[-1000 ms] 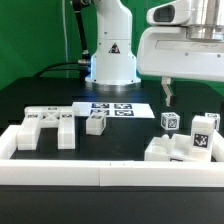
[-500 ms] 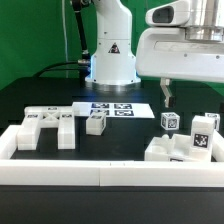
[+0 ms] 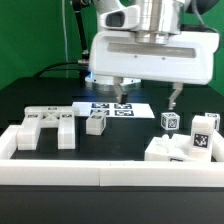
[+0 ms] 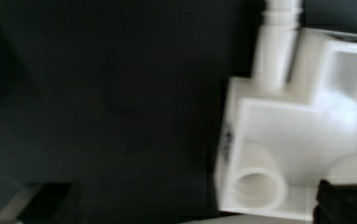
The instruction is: Assemble chair
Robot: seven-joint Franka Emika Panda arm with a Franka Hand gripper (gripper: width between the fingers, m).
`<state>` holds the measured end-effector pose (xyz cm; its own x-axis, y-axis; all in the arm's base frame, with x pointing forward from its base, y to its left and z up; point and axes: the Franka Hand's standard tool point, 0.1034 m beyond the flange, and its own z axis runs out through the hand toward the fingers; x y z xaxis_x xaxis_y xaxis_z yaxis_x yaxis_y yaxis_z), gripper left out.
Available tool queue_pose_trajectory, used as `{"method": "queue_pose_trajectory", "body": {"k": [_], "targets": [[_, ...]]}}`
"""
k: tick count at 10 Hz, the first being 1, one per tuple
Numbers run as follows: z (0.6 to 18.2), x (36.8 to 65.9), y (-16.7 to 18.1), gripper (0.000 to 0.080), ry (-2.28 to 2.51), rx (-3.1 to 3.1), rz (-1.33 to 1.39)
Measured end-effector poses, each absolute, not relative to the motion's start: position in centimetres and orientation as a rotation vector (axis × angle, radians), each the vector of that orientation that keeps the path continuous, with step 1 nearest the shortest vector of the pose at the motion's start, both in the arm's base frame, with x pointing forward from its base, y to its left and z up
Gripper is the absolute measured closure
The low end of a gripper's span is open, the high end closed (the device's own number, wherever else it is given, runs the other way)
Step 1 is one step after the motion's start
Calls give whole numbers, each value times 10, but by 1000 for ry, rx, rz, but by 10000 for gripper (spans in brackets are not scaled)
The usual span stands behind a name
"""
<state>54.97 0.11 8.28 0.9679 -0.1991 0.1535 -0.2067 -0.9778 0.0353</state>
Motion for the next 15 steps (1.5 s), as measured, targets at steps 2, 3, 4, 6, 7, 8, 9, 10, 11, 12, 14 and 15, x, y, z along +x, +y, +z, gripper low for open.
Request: {"method": "queue_pose_trajectory", "body": {"k": [2,3,4,6,7,8,9,10,11,12,14,15], "targets": [[80,549,-12,150,-322,3061,224],[80,549,-11,150,-314,3061,223],[79,549,-11,150,-315,3061,222],[80,542,-31,150,-225,3075,200],[75,524,-60,150,-185,3084,180],[71,512,-79,150,-200,3088,147],[69,507,-91,150,-175,3088,134],[67,503,-98,150,-190,3088,119],[67,502,-93,150,-197,3102,76],[67,504,-93,150,-192,3100,84],[66,504,-86,150,-154,3124,-27],[63,501,-84,150,-151,3149,-203]]}}
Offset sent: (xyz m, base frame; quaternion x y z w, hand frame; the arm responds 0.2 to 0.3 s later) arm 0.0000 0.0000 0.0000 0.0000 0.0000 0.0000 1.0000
